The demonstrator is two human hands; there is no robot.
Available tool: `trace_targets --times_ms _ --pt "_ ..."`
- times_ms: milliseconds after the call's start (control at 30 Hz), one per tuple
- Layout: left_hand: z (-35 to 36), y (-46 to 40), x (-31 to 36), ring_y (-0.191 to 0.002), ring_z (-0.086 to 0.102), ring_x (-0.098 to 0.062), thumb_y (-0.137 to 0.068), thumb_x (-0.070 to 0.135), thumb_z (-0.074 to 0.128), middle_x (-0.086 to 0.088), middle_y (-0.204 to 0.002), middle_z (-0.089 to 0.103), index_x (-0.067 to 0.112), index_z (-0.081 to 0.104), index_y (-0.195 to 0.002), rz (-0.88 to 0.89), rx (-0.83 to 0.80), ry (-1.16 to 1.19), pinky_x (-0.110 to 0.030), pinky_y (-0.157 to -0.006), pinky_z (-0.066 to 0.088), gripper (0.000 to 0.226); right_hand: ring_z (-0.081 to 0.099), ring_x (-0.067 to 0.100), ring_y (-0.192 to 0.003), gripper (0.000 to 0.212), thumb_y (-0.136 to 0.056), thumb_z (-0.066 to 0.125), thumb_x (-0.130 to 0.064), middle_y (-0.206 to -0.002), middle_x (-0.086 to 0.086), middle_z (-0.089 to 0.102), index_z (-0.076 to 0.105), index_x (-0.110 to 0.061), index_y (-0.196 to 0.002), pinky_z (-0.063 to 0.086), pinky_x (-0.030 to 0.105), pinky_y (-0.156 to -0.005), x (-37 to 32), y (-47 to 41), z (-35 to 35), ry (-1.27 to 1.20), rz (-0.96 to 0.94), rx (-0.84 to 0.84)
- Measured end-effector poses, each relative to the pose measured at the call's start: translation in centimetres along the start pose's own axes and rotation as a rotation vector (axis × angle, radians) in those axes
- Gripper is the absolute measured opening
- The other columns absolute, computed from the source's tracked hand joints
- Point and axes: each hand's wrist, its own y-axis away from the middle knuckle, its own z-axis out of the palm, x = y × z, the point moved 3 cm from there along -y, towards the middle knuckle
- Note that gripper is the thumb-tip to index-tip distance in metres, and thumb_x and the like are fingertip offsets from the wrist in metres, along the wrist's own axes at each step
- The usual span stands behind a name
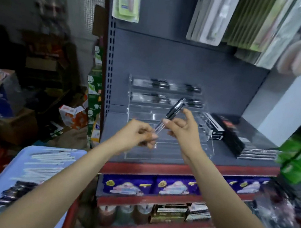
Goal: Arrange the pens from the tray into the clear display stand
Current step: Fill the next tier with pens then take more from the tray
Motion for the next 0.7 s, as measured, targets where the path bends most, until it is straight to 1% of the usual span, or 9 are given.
trace_targets --times_ms 67,200,267,333,400,467,567,633,700 --pt "0.9 -2.2 0.9 -0.051 0.060 -0.001 -0.088 0.005 0.059 0.005 -0.058 0.063 0.007 0.063 -0.074 0.008 0.009 -0.101 -0.013 -0.056 0.050 0.014 0.066 0.010 -0.073 0.043 -0.086 0.064 -0.008 -0.079 0.002 0.066 0.046 -0.032 -0.117 0.050 0.018 -0.065 -0.6 -1.7 -3.2 0.014 -0.021 -0.069" --pt "1.4 -6.4 2.7 -0.057 0.061 -0.001 -0.086 0.012 0.064 -0.003 -0.070 0.066 0.004 0.069 -0.085 0.046 0.111 -0.307 -0.018 -0.061 0.052 0.009 0.065 0.006 -0.070 0.013 -0.084 0.064 -0.003 -0.077 -0.001 0.067 0.061 -0.013 -0.092 0.051 0.020 -0.067 -1.6 -4.9 -9.0 0.089 -0.091 -0.122" --pt "1.5 -8.3 3.6 -0.067 0.065 -0.009 -0.084 0.015 0.066 -0.008 -0.078 0.071 0.005 0.072 -0.089 0.068 0.192 -0.350 -0.027 -0.070 0.054 0.012 0.061 -0.001 -0.065 0.011 -0.080 0.068 0.001 -0.076 -0.001 0.064 0.062 -0.007 -0.085 0.049 0.013 -0.064 -1.9 -6.6 -11.0 0.209 -0.113 -0.152" --pt "1.5 -9.9 4.3 -0.073 0.067 -0.014 -0.083 0.016 0.068 -0.008 -0.081 0.073 0.007 0.073 -0.091 0.083 0.258 -0.362 -0.029 -0.077 0.054 0.014 0.060 -0.006 -0.064 0.016 -0.078 0.070 0.002 -0.077 -0.002 0.064 0.063 -0.012 -0.080 0.047 0.008 -0.065 -2.1 -8.6 -12.2 0.344 -0.136 -0.187" --pt "1.2 -11.4 4.7 -0.073 0.067 -0.010 -0.083 0.019 0.069 0.002 -0.074 0.072 0.011 0.074 -0.091 0.102 0.307 -0.387 -0.027 -0.080 0.052 0.013 0.062 -0.006 -0.066 0.019 -0.077 0.072 -0.004 -0.076 -0.008 0.067 0.066 -0.022 -0.079 0.048 0.011 -0.071 -2.0 -10.9 -13.2 0.486 -0.179 -0.157" --pt "0.5 -12.8 5.1 -0.074 0.064 -0.009 -0.084 0.020 0.068 0.002 -0.074 0.070 0.010 0.074 -0.089 0.135 0.369 -0.471 -0.028 -0.079 0.049 0.013 0.063 0.002 -0.070 0.010 -0.079 0.072 -0.009 -0.073 -0.009 0.067 0.072 -0.018 -0.083 0.049 0.015 -0.075 -2.0 -13.2 -13.9 0.572 -0.219 -0.076" --pt "-1.1 -14.4 5.3 -0.067 0.061 -0.001 -0.085 0.018 0.066 0.002 -0.075 0.068 0.009 0.074 -0.093 0.158 0.488 -0.508 -0.011 -0.070 0.044 0.014 0.062 0.005 -0.075 0.009 -0.081 0.070 -0.009 -0.078 -0.007 0.067 0.074 -0.011 -0.089 0.043 0.000 -0.069 -2.1 -15.9 -14.5 0.615 -0.267 0.027" --pt "-1.9 -15.3 5.0 -0.059 0.059 0.008 -0.085 0.017 0.066 0.002 -0.078 0.068 0.008 0.073 -0.096 0.162 0.515 -0.500 0.001 -0.063 0.042 0.016 0.061 0.005 -0.076 0.011 -0.082 0.069 -0.010 -0.082 -0.005 0.067 0.074 -0.010 -0.092 0.040 -0.004 -0.067 -1.9 -17.4 -14.7 0.648 -0.285 0.069" --pt "-2.2 -16.2 4.5 -0.055 0.059 0.010 -0.085 0.017 0.066 -0.002 -0.082 0.072 0.007 0.073 -0.096 0.164 0.507 -0.502 -0.002 -0.067 0.046 0.017 0.061 0.006 -0.078 0.011 -0.083 0.068 -0.010 -0.084 -0.005 0.067 0.074 -0.009 -0.092 0.040 -0.005 -0.066 -1.5 -18.7 -14.6 0.684 -0.282 0.086"
